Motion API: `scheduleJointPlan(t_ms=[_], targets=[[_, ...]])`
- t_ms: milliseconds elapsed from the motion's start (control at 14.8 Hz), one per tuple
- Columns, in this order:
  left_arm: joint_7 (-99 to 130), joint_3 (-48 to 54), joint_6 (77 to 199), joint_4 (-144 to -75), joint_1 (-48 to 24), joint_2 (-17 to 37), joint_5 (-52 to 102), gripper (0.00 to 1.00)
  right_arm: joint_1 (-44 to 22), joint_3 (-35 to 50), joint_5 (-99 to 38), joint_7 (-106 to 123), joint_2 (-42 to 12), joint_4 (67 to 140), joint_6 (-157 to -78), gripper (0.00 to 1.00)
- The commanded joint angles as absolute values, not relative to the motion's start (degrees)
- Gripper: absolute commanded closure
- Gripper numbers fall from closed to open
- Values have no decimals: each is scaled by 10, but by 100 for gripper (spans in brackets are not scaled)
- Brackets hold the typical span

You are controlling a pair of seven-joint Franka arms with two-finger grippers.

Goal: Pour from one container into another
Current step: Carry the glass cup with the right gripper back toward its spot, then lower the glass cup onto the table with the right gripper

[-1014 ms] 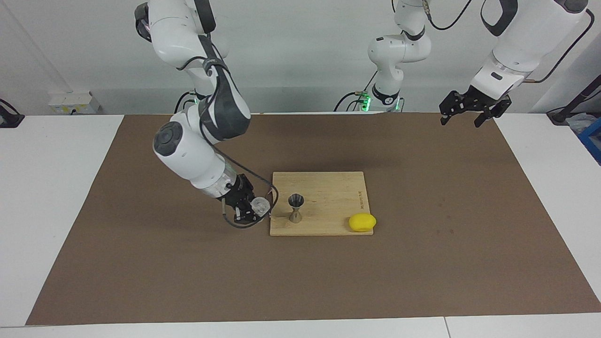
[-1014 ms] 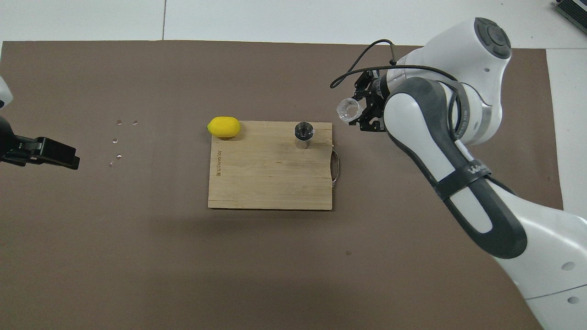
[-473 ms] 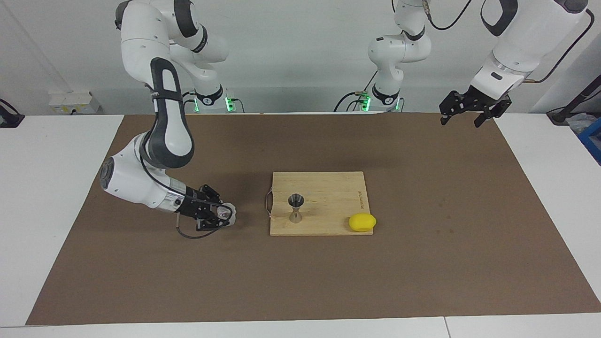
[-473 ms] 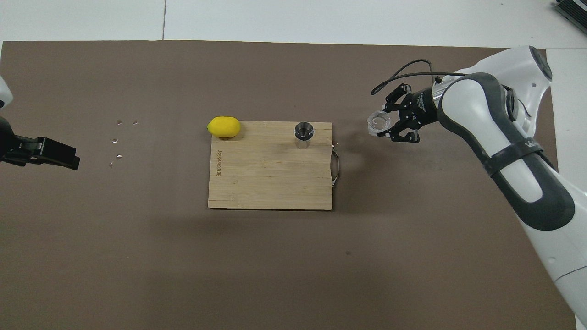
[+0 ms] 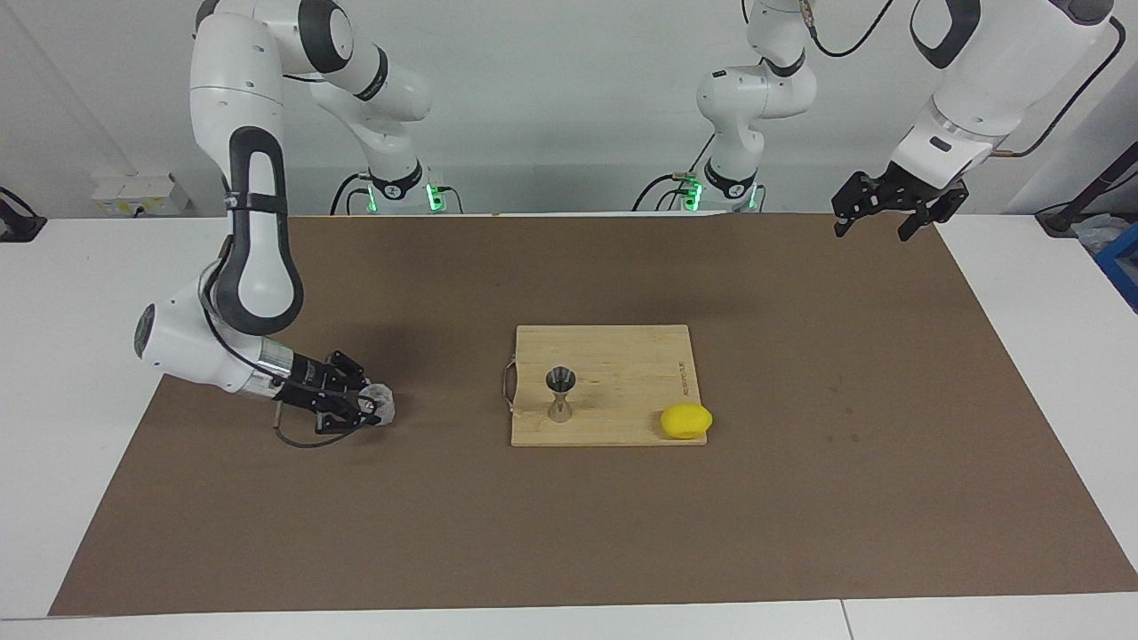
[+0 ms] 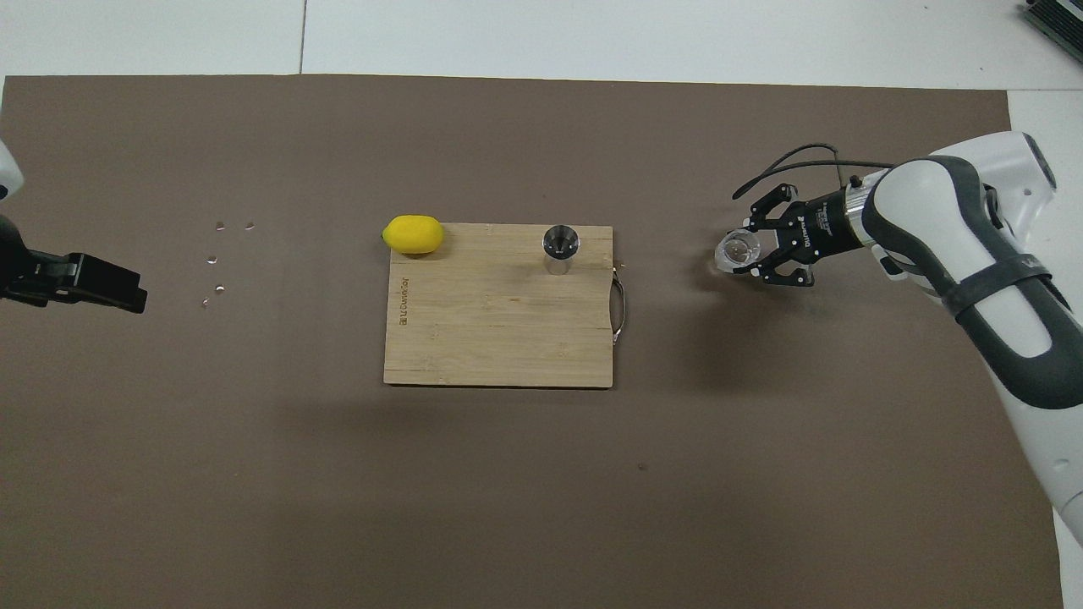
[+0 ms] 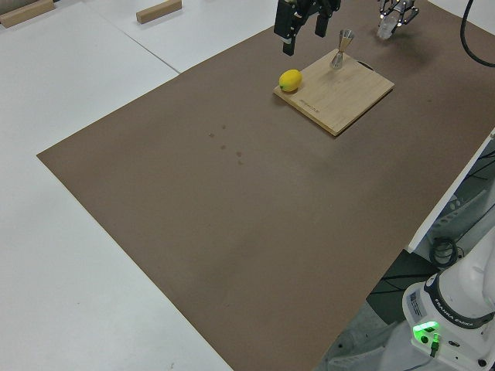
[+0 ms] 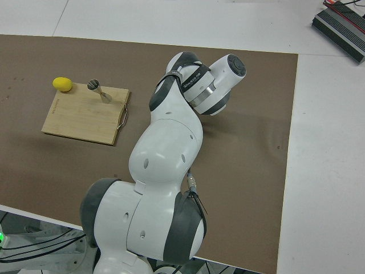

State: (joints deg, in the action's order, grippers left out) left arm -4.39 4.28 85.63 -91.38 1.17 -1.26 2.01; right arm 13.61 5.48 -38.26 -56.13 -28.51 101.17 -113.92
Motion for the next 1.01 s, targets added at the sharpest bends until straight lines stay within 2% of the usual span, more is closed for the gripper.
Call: scheduleJointPlan(t_ms=[0, 270, 338, 405, 473, 541, 946], targets=[[-53, 41, 856, -929, 13, -28, 25, 0, 163, 62, -403, -530, -258, 1050, -1134, 100], [-53, 41, 856, -929, 13, -28, 25, 0, 170, 62, -402, -526, -252, 1059, -1134, 100], [-53, 41, 856, -929, 13, -28, 25, 0, 171, 60, -401, -520, -251, 1062, -1137, 92], [-53, 41, 856, -929, 13, -28, 25, 0, 171, 59, -393, -502, -251, 1063, -1139, 55], [-53, 41, 856, -929, 13, -28, 25, 0, 170, 58, -387, -484, -250, 1065, -1141, 6], [-53, 41, 856, -929, 13, -28, 25, 0, 168, 58, -373, -478, -245, 1065, -1141, 1], [-53, 41, 857, -929, 13, -28, 25, 0, 168, 58, -284, -475, -179, 1064, -1143, 1]])
